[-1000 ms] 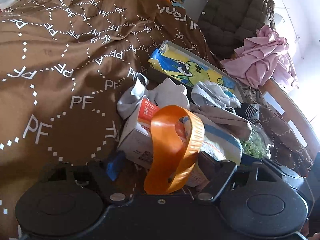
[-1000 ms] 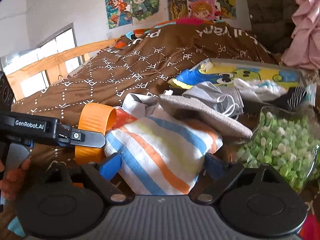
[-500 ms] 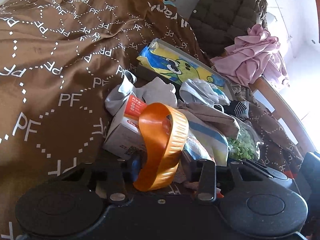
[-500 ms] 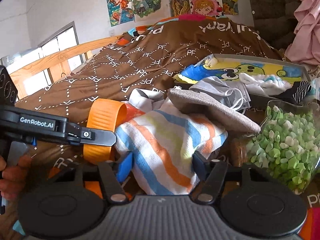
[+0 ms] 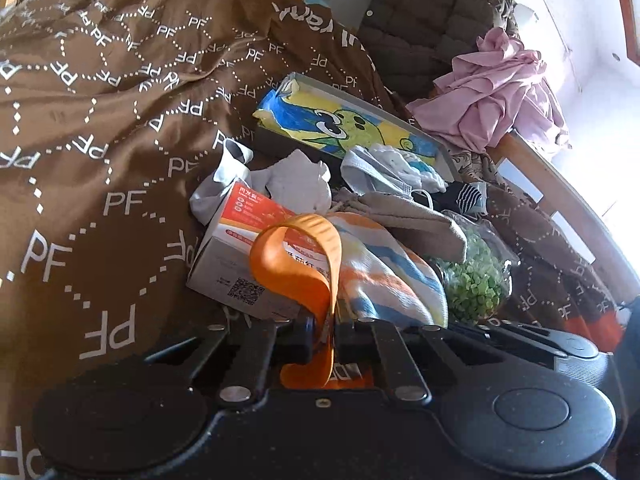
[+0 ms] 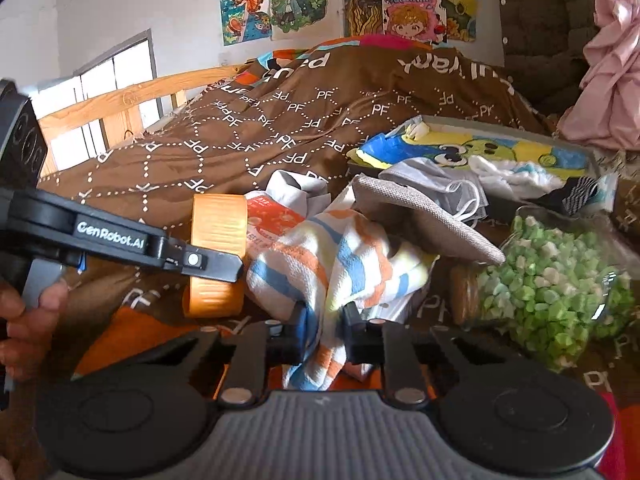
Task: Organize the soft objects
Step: 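Grasp the orange strap with the left tool while the right tool grasps the striped towel, then carry orange-strapped item and striped towel into the cartoon tray and open both tools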
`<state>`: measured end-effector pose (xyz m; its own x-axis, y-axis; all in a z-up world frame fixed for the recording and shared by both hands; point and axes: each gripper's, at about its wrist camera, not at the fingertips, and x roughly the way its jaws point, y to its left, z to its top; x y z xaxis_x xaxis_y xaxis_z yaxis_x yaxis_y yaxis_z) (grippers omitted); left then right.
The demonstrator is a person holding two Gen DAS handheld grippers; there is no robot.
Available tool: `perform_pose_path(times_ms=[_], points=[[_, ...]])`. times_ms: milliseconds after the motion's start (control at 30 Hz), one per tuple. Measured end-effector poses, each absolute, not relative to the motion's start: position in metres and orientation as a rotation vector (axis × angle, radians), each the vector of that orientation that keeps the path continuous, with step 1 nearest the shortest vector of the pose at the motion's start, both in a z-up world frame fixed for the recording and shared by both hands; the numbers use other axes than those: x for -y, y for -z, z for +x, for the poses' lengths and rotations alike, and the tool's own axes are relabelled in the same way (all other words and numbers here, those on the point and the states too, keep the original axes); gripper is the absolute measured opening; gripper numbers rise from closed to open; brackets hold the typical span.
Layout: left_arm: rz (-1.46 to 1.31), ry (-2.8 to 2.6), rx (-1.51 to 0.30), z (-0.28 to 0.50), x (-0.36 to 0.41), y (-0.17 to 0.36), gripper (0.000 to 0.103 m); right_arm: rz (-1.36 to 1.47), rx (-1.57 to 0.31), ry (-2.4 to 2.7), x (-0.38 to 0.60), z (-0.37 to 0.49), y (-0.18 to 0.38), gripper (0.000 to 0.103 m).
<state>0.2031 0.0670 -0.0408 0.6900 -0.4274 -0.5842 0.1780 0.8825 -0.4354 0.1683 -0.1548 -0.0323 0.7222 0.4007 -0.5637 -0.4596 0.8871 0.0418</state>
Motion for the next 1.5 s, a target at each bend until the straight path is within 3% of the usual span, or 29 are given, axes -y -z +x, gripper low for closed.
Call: perform_pose_path(times_ms=[633,967,1267,1500], points=[[-0.303,0.372,-0.604,0.112,-0.049,-0.013,0.004,-0.196,-0.476,-0.365,0.166,0.046,-0.035,0.017],[-0.265,0.435,-0.487,0.066,-0.025,-0.082,0.004,-0.202,-0.387,-0.337,0.191,-0.007,-0.127,0.017],[-0.172,0.439,-0.432,0.096,-0.021,-0.152,0.005,-0.148,-0.351,-0.383,0.195,0.034,-0.216,0.017],[-0.168,0.424,-0.43,0.162,-0.029,-0.172,0.005,-0.048,-0.329,-0.357,0.194,0.114,-0.235,0.017]])
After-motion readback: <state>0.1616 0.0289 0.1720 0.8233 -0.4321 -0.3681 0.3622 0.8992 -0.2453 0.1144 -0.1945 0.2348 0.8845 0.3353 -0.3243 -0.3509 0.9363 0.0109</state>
